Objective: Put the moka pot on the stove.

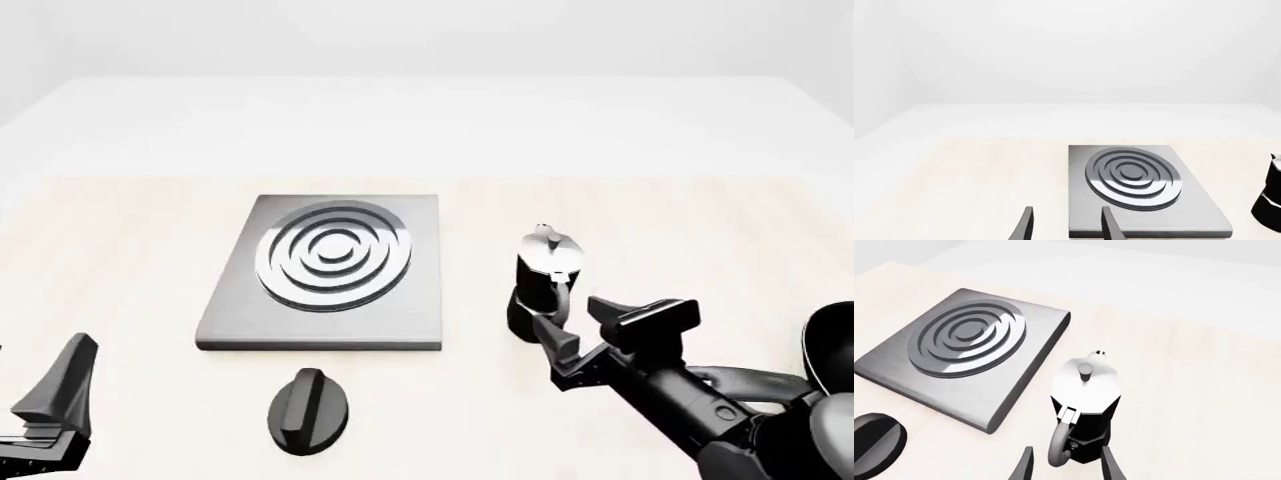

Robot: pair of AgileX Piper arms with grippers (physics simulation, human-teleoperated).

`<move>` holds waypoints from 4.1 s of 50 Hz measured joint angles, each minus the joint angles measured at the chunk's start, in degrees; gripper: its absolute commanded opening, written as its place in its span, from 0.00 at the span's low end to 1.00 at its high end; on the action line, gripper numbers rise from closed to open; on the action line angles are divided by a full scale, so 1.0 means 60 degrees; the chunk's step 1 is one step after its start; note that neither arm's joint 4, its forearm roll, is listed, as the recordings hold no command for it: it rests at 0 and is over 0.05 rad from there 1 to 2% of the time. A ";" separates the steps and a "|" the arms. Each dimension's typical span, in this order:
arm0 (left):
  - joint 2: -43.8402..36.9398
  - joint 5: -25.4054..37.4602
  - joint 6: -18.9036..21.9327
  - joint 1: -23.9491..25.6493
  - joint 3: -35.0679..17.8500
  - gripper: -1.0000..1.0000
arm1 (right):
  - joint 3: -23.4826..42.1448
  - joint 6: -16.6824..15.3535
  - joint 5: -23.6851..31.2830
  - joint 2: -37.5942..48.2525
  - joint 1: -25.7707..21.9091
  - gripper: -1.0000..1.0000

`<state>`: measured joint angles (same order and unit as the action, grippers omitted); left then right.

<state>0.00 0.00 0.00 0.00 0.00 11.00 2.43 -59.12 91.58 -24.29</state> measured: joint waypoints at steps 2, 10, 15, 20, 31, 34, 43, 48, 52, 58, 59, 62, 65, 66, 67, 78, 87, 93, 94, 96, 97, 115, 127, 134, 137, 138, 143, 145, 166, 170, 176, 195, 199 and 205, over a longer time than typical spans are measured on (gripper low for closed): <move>0.0000 0.0000 0.0000 0.0000 0.0000 1.00 | 0.0006 0.0022 -0.0040 0.0052 0.0001 1.00; 0.0000 0.0000 0.0000 0.0000 0.0000 1.00 | 0.0004 0.0108 -0.0213 0.0255 0.0005 1.00; 0.0000 0.0000 0.0000 0.0000 0.0000 1.00 | 0.0041 0.0122 -0.0284 0.0339 -0.0025 0.00; 0.0000 0.0000 0.0000 0.0000 0.0000 1.00 | 0.0065 0.0104 -0.0353 0.0389 -0.0016 0.00; 0.0000 0.0000 0.0000 0.0000 0.0000 1.00 | 0.0054 0.0096 -0.0479 0.0453 -0.0015 0.00; 0.0000 0.0000 0.0000 0.0000 0.0000 1.00 | 0.0029 0.0092 -0.0488 0.0434 -0.0006 0.00; 0.0000 0.0000 0.0000 0.0000 0.0000 1.00 | -0.0072 0.0028 -0.0164 0.0056 -0.0028 0.00; 0.0000 0.0000 0.0000 0.0000 0.0000 1.00 | -0.0136 -0.0013 0.0086 -0.0270 -0.0063 0.00; 0.0000 0.0000 0.0000 0.0000 0.0000 1.00 | -0.0199 -0.0053 0.0249 -0.0534 -0.0060 0.00; 0.0000 0.0000 0.0000 0.0000 0.0000 1.00 | -0.0354 -0.0100 0.0405 -0.0845 -0.0057 0.00; 0.0000 0.0000 0.0000 0.0000 0.0000 1.00 | -0.0382 -0.0108 0.0432 -0.0900 -0.0051 0.00; 0.0000 0.0000 0.0000 0.0000 0.0000 1.00 | -0.0462 -0.0136 0.0524 -0.1078 -0.0029 0.00; 0.0000 0.0000 0.0000 0.0000 0.0000 1.00 | -0.0550 -0.0174 0.0632 -0.1292 0.0015 0.00; 0.0000 0.0000 0.0000 0.0000 0.0000 1.00 | -0.0578 -0.0189 0.0667 -0.1358 0.0034 0.00; 0.0000 0.0000 0.0000 0.0000 0.0000 1.00 | -0.0605 -0.0203 0.0709 -0.1428 0.0053 0.00; 0.0000 0.0000 0.0000 0.0000 0.0000 1.00 | -0.0144 -0.0558 0.2520 -0.3489 0.0194 0.00; 0.0000 0.0000 0.0000 0.0000 0.0000 1.00 | 0.0589 -0.0766 0.3448 -0.4330 0.0039 0.00; 0.0000 0.0000 0.0000 0.0000 0.0000 1.00 | 0.1043 -0.0853 0.3728 -0.4420 -0.0108 0.00; 0.0000 0.0000 0.0000 0.0000 0.0000 1.00 | 0.1120 -0.0865 0.3765 -0.4419 -0.0133 0.00; 0.0000 0.0000 0.0000 0.0000 0.0000 1.00 | 0.1276 -0.0888 0.3830 -0.4402 -0.0186 0.00; 0.0000 0.0000 0.0000 0.0000 0.0000 1.00 | 0.1352 -0.0898 0.3855 -0.4386 -0.0213 0.00; 0.0000 0.0000 0.0000 0.0000 0.0000 1.00 | 0.2956 -0.0886 0.3706 -0.3036 -0.0987 0.00; 0.0000 0.0000 0.0000 0.0000 0.0000 1.00 | 0.4130 -0.0771 0.3523 -0.1852 -0.1486 0.00; 0.0000 0.0000 0.0000 0.0000 0.0000 1.00 | 0.4719 -0.0729 0.3488 -0.1255 -0.1681 0.00; 0.0000 0.0000 0.0000 0.0000 0.0000 1.00 | 0.4950 -0.0705 0.3478 -0.1006 -0.1755 0.00; 0.0000 0.0000 0.0000 0.0000 0.0000 1.00 | 0.5024 -0.0695 0.3473 -0.0924 -0.1779 0.00; 0.0000 0.0000 0.0000 0.0000 0.0000 1.00 | 0.5370 -0.0644 0.3453 -0.0527 -0.1904 0.00; 0.0000 0.0000 0.0000 0.0000 0.0000 1.00 | 0.5501 -0.0624 0.3451 -0.0376 -0.1953 0.00; 0.0000 0.0000 0.0000 0.0000 0.0000 1.00 | 0.6735 -0.0427 0.3459 0.1003 -0.2311 0.00; 0.0000 0.0000 0.0000 0.0000 0.0000 1.00 | 0.6963 -0.0382 0.3461 0.1251 -0.2374 0.00; 0.0000 0.0000 0.0000 0.0000 0.0000 1.00 | 0.7291 -0.0307 0.3468 0.1620 -0.2463 0.00; 0.0000 0.0000 0.0000 0.0000 0.0000 1.00 | 0.8300 -0.0065 0.3516 0.2772 -0.2702 0.00; 0.0000 0.0000 0.0000 0.0000 0.0000 1.00 | 0.8516 -0.0022 0.3541 0.3002 -0.2703 0.00; 0.0000 0.0000 0.0000 0.0000 0.0000 1.00 | 0.8828 0.0054 0.3561 0.3353 -0.2708 0.00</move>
<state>0.00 0.00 0.00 0.00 0.00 63.96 2.76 -37.75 111.70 -40.54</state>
